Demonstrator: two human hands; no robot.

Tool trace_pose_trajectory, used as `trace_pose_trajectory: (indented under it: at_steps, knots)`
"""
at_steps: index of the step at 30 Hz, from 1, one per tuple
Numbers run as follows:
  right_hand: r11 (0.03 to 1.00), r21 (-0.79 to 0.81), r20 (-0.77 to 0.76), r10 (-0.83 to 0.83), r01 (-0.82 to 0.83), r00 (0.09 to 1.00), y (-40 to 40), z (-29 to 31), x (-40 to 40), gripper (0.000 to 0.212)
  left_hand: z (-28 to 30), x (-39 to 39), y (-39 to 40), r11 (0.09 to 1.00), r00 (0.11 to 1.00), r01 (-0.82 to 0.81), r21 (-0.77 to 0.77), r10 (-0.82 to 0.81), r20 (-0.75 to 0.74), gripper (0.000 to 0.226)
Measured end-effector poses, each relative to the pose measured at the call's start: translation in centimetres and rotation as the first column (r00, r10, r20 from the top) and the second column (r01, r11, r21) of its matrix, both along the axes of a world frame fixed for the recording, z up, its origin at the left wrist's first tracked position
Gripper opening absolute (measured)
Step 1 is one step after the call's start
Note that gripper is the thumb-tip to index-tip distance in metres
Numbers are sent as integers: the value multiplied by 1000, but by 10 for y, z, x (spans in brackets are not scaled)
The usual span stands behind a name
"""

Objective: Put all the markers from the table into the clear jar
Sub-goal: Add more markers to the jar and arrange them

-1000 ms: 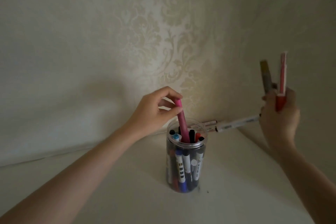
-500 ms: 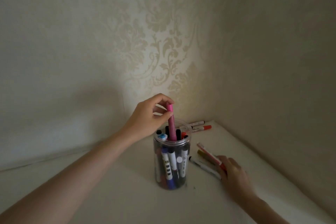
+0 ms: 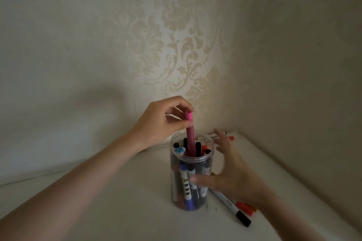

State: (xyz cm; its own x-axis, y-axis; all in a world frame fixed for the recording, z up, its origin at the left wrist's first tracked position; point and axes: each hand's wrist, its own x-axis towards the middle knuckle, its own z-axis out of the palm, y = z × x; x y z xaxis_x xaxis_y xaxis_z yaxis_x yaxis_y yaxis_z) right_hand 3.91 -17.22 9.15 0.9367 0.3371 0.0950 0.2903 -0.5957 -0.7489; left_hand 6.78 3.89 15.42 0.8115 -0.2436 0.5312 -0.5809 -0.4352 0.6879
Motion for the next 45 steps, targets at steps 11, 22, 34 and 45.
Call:
trace_pose_trajectory:
  at_steps: [11,22,34,45]
  knots:
    - [927,343,346,28,-154,938,26,-47,1,119,18,-17,17,984,983,177,-5,-176,46,21]
    - [910,395,307,-1,-127,952,21,-41,3,105,1,-16,10,961,964,267,66,-267,-9,16]
    - [900,417,276,12,-131,961,24,-41,12,105,-14,-18,10,999,997,47,4,-47,55,9]
    - [893,434,278,-7,-119,961,14,-45,11,104,-8,-35,11,989,989,42,144,-62,131,9]
